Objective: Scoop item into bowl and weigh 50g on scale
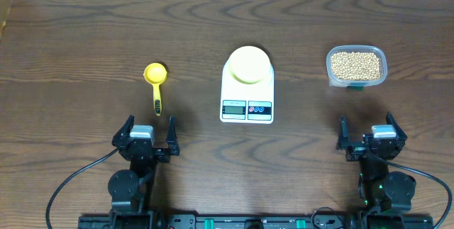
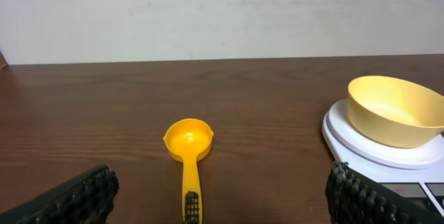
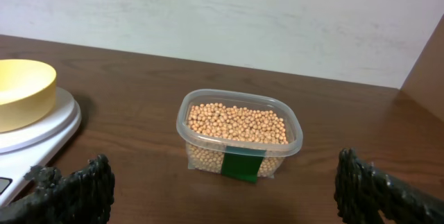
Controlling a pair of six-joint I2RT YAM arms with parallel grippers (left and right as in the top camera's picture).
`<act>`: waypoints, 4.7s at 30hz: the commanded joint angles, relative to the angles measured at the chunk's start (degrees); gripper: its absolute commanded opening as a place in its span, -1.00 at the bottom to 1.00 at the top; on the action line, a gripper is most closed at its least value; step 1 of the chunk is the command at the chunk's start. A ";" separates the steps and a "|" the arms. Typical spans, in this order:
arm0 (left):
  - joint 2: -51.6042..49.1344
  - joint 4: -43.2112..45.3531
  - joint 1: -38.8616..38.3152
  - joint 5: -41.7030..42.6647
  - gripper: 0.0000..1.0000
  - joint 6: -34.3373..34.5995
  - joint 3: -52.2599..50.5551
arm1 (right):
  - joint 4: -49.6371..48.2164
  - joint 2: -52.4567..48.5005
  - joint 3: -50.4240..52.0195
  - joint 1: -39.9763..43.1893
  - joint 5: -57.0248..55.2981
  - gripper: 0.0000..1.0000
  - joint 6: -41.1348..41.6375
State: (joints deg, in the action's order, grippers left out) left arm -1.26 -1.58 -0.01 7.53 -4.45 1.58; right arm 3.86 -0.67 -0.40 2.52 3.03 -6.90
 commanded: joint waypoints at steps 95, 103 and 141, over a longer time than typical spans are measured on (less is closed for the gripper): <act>-114.40 -31.61 10.93 5.92 -0.04 -7.54 77.57 | 0.22 0.39 0.09 -0.37 0.33 0.98 0.66; -115.82 -29.14 10.93 5.95 -0.34 -7.28 76.98 | 0.22 0.37 0.09 -0.37 0.33 0.99 0.66; -115.60 -27.43 10.56 5.97 -0.85 -2.16 76.35 | 0.22 0.39 0.09 -0.37 0.33 0.99 0.63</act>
State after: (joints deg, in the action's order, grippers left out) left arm -118.24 -28.47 10.76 13.63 -8.32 78.37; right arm 3.86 -0.67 -0.40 2.52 3.03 -6.87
